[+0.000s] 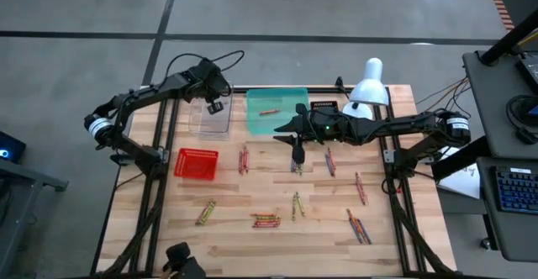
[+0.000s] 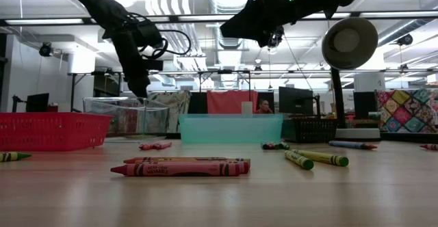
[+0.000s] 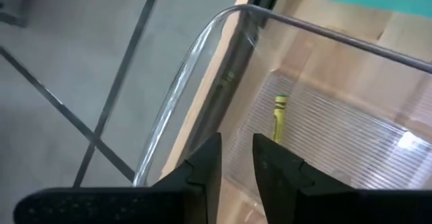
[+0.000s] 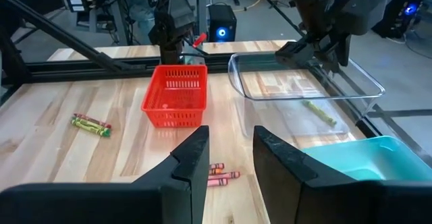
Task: Sort crayons
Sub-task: Put the green crayon into the transparent bin
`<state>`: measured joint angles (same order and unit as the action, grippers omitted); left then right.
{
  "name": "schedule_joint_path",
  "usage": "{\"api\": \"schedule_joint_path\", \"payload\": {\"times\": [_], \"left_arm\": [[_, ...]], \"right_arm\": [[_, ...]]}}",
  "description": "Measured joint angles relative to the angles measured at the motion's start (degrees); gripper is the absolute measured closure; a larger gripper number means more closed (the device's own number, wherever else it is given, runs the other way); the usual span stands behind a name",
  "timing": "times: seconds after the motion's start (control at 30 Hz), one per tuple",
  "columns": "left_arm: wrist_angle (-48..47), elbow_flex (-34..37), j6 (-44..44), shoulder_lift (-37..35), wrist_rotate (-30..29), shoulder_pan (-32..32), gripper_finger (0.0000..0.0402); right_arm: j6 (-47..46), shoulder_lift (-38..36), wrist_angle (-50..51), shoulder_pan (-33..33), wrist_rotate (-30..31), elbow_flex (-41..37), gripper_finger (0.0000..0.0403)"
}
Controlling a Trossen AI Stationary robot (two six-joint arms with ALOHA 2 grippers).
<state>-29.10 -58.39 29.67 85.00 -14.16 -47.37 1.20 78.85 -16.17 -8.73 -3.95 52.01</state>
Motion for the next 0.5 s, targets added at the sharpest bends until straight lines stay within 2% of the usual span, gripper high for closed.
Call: {"api": "schedule_joint_path", "payload": {"times": [0.2, 0.27, 0.5], "left_arm": [[-0.1, 0.0, -6.2, -1.9, 0.2, 0.4, 0.0334], [-0.1, 0.0, -9.5, -3.4, 2.3, 0.5, 0.0338], [1.5, 1.2, -16.2, -11.0, 25.2, 1.2, 0.0358]], "right_arm": [[-2.5, 0.0, 1.5, 0.0, 0.0, 0.0, 0.0305], [-3.5, 0.0, 1.8, 0.0, 0.0, 0.0, 0.0305], [-8.2, 0.0, 3.5, 0.0, -0.2, 0.0, 0.0304]]}}
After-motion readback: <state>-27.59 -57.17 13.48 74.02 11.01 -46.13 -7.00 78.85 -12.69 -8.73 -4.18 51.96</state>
